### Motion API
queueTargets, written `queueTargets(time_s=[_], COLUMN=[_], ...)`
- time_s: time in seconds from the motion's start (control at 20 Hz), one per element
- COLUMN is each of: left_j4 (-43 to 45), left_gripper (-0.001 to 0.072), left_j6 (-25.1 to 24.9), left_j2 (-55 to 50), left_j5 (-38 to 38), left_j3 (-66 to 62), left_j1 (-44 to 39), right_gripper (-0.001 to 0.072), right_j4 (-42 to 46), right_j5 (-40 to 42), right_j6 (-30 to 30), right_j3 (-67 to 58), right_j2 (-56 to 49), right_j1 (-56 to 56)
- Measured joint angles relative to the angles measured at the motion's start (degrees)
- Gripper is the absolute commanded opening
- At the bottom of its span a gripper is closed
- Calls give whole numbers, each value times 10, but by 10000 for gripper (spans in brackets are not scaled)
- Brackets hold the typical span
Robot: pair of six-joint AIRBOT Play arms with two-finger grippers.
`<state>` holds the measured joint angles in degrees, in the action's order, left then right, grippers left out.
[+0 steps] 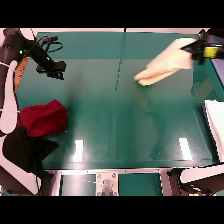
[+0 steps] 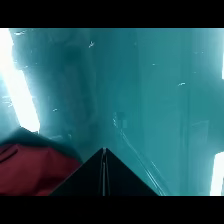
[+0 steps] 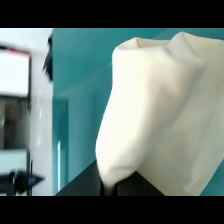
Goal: Fold the shirts.
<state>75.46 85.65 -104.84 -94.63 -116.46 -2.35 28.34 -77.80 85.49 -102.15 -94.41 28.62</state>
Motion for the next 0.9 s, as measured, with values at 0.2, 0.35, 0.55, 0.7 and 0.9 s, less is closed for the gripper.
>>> queueTargets(time_s=[0.2,0.35,0.55,0.7,0.9], left_j4=[0,0,0,0,0], left_gripper=[22,22,22,22,22], left_j6=[0,0,0,0,1], left_j2=[0,0,0,0,0], left_j5=[-1,-1,-1,-1,-4], left_j3=[0,0,0,0,0], left_j1=[0,0,0,0,0], right_gripper=[10,11,10,10,10], right_j4=[-1,-2,31,112,265], right_j5=[-19,-34,-56,-99,-165], right_j6=[12,25,55,72,90], right_j3=[-11,-16,-19,-19,-18], right_j2=[25,45,81,98,111], right_j1=[142,243,360,417,444])
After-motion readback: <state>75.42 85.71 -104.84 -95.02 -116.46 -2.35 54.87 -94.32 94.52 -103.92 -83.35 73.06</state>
